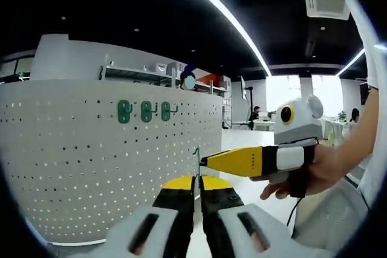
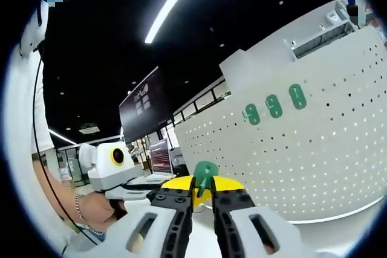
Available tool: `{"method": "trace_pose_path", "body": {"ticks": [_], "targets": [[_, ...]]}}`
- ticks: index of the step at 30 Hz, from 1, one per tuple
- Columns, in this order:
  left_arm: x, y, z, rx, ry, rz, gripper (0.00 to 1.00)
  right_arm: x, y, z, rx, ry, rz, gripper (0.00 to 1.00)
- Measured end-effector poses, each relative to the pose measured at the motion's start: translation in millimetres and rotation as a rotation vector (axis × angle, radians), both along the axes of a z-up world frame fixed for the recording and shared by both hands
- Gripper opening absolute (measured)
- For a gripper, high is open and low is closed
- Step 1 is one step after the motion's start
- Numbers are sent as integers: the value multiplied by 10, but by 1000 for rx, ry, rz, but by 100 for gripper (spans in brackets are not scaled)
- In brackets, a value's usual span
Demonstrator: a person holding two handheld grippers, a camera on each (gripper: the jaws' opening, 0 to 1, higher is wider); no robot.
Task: Insert the hook assembly into the mounting plate slot until the hook locks in place.
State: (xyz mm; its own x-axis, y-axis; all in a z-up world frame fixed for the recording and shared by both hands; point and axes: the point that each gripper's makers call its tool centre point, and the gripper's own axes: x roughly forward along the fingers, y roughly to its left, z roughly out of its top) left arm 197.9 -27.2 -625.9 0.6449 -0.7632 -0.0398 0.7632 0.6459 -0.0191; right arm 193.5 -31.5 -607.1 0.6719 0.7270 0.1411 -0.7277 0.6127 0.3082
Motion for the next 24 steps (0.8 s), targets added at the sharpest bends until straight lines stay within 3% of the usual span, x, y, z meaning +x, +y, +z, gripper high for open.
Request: {"method": "trace_pose_path", "body": {"ticks": [24], "targets": [[0, 19, -24, -2, 2, 23, 3, 25, 17, -28, -21, 26, -23, 1]]}}
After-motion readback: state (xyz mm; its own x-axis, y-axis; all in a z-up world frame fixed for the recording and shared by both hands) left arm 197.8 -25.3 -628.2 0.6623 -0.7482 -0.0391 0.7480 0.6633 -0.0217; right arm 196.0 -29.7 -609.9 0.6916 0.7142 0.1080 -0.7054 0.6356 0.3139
